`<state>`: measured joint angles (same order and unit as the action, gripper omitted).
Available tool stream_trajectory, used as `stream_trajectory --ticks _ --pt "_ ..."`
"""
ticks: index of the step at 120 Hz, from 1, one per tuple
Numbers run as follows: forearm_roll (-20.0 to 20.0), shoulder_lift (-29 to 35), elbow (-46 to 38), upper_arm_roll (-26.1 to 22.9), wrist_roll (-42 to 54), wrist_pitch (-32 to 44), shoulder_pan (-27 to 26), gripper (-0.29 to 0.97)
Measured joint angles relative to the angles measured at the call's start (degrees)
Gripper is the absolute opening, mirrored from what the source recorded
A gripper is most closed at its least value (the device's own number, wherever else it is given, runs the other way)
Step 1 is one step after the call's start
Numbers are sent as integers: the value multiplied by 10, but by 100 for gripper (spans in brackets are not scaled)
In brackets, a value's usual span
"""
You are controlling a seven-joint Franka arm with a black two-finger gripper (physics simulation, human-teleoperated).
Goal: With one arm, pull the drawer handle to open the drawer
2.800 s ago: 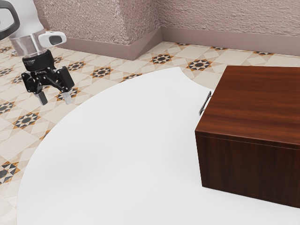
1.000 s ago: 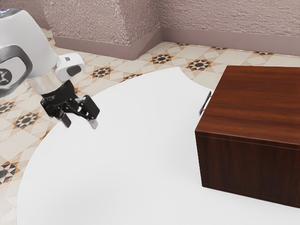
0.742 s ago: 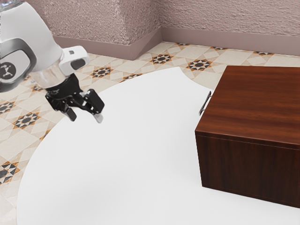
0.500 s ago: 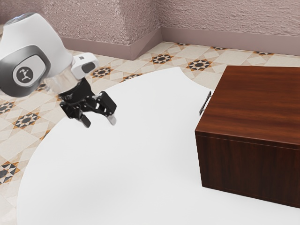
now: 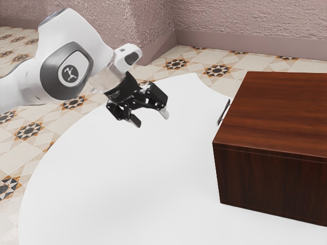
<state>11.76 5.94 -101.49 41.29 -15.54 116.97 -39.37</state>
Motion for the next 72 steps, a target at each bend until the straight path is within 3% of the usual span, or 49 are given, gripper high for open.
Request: stream_trajectory --ticks 26,72 --pt "-22 42 2 -32 4 -5 1 68" --pt "-49 2 -2 -48 4 12 3 68"
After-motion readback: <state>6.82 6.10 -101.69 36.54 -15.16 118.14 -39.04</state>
